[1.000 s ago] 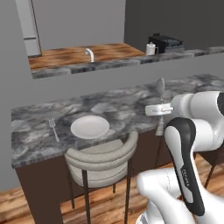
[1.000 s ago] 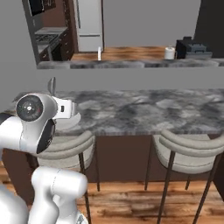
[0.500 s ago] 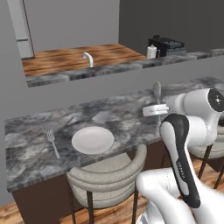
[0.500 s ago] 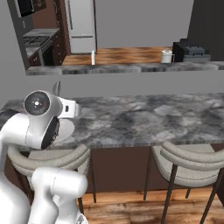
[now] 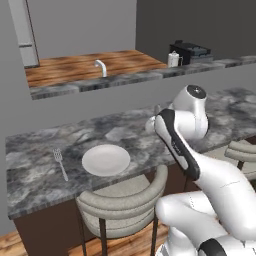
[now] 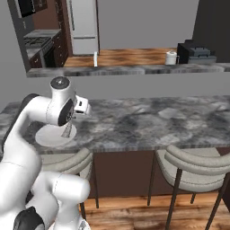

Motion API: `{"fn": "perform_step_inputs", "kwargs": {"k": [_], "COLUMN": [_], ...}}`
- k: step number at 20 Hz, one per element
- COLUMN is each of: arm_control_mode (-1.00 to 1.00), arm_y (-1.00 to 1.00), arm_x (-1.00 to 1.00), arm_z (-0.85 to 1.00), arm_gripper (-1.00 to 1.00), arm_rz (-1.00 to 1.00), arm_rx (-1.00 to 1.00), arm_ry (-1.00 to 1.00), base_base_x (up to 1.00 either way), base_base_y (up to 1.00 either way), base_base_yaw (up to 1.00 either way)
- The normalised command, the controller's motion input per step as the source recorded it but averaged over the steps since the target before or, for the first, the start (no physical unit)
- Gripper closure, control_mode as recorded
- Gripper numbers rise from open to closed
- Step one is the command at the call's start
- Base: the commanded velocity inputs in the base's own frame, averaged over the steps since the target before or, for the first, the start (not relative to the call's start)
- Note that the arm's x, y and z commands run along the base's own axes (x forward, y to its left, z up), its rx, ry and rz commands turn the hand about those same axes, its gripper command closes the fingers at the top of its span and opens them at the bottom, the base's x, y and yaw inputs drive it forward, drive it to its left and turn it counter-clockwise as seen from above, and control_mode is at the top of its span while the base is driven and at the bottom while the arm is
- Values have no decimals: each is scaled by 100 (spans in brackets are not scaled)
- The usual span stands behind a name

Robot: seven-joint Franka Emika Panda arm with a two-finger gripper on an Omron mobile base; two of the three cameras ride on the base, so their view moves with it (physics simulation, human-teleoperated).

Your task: Take the fork and place it on the left side of the plate. Then take the spoon and place it on the right side of the plate. Make sure they're directly next to the plate.

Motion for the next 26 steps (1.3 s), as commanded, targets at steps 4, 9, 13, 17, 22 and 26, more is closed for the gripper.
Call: {"fn": "perform_step_inputs", "kwargs": {"k": [4, 9, 13, 17, 22, 26], "arm_control_mode": [-100, -100, -100, -100, -100, -100], "arm_y": [8, 28, 34, 6, -1, -10], "arm_x": [97, 63, 44, 35, 34, 18], "arm_z": [-49, -69, -63, -40, -36, -21], "arm_gripper": [100, 100, 100, 100, 100, 100], "arm_rz": [3, 8, 5, 7, 8, 10], "arm_rx": [-7, -9, -6, 0, 0, 0], "arm_ry": [34, 24, 10, 0, -1, -2], "base_base_x": [0, 0, 0, 0, 0, 0], "base_base_y": [0, 0, 0, 0, 0, 0], "base_base_yaw": [0, 0, 0, 0, 0, 0]}}
